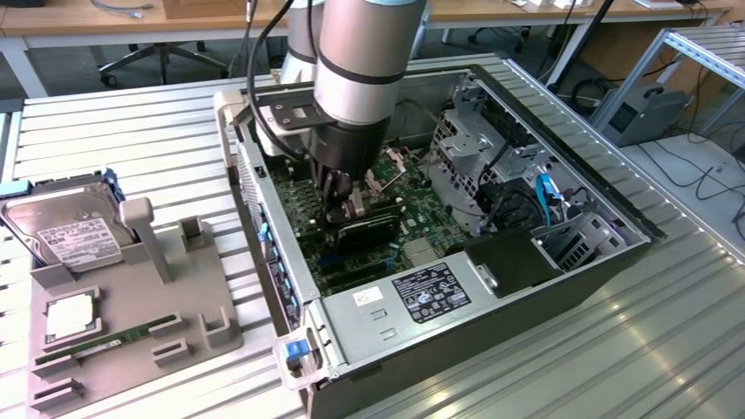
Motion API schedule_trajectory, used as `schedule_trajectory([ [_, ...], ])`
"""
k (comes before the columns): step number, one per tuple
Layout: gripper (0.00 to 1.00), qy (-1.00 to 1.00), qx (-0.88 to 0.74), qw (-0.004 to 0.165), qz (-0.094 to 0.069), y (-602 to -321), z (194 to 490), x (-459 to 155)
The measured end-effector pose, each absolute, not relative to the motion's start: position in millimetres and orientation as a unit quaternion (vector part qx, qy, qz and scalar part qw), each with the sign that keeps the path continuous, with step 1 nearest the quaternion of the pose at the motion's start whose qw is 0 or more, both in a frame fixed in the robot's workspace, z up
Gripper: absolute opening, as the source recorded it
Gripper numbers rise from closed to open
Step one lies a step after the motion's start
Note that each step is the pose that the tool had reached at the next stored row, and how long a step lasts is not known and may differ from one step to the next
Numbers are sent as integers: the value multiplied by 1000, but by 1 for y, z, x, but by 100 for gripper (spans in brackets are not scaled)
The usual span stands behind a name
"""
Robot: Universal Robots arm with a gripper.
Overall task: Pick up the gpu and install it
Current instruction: 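Press down on the gpu until it lock into place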
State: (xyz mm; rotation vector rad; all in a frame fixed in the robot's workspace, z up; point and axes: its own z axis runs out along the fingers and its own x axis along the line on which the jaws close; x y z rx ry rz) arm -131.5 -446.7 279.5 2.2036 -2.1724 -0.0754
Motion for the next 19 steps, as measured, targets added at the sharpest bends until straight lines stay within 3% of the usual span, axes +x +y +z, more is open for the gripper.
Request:
schedule_trajectory([
  [19,11,-702,712,24,-24,-448,267,-137],
])
